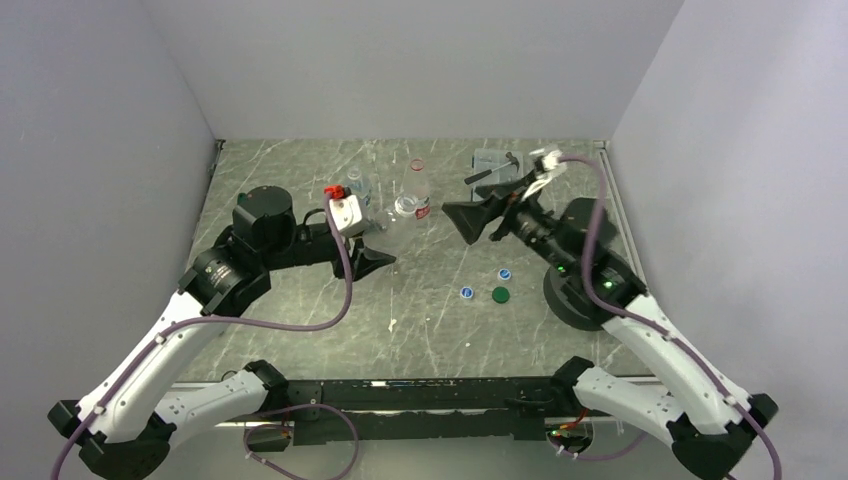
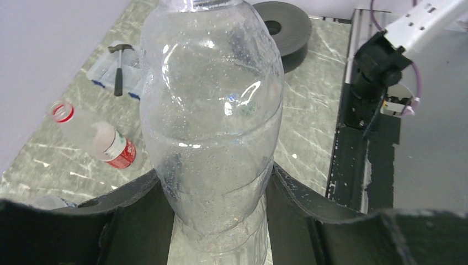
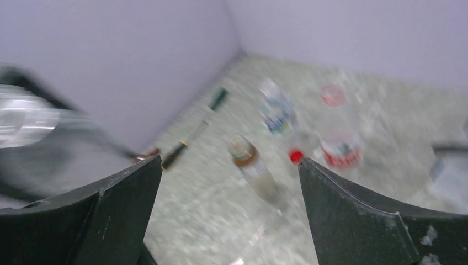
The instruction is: Unscrew the bottle caps
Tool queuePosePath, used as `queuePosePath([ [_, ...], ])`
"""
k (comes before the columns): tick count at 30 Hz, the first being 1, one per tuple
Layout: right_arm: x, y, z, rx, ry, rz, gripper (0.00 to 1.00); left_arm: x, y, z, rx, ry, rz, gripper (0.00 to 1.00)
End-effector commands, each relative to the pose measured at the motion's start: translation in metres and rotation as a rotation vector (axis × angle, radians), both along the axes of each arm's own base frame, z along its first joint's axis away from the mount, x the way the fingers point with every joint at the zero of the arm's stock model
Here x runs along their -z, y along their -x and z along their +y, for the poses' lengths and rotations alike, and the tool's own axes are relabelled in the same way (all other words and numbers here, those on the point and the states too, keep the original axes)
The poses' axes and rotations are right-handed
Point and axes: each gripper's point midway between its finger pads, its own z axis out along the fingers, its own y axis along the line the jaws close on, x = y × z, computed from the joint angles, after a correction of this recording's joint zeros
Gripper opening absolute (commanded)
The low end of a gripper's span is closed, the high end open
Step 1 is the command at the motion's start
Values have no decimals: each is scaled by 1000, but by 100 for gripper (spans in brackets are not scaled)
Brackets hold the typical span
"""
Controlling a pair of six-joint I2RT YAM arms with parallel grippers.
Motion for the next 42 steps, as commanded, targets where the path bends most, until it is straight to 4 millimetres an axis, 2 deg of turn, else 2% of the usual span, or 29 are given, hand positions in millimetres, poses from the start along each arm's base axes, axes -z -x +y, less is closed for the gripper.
queuePosePath([
  [1,-80,54,23,-313,-58,-212,99,-9,-20,0,-95,32,-1,0],
  [4,-112,73,32,-425,-124,-279,100,-3,-17,-4,-69,29,29,0],
  [7,-132,81,40,-499,-173,-307,100,4,-17,-6,-58,16,40,1],
  [14,-125,69,69,-546,-179,-266,97,7,-19,-9,-52,13,46,1],
  [18,-116,61,84,-528,-147,-228,91,9,-19,-9,-53,12,47,1],
  [21,-113,58,92,-525,-144,-217,76,9,-15,-10,-28,13,42,1],
  [25,-109,51,97,-502,-141,-192,40,12,-16,-8,-34,2,38,2],
  [26,-106,50,97,-496,-137,-185,31,11,-16,-8,-40,1,36,8],
  [27,-103,48,97,-486,-130,-178,24,11,-17,-7,-47,0,37,27],
  [29,-94,41,96,-448,-105,-165,15,12,-20,-5,-73,-3,50,77],
  [30,-85,36,94,-423,-80,-155,13,14,-24,-3,-103,-9,61,95],
  [31,-78,30,92,-393,-58,-149,13,17,-29,-1,-139,-18,76,99],
  [36,-28,0,70,-217,117,-106,11,34,-56,23,-295,-90,101,99],
  [39,-2,-11,62,-157,193,-87,11,37,-79,52,-400,-61,173,99],
  [42,25,-20,62,-128,234,-67,11,41,-93,75,-447,-46,226,99],
])
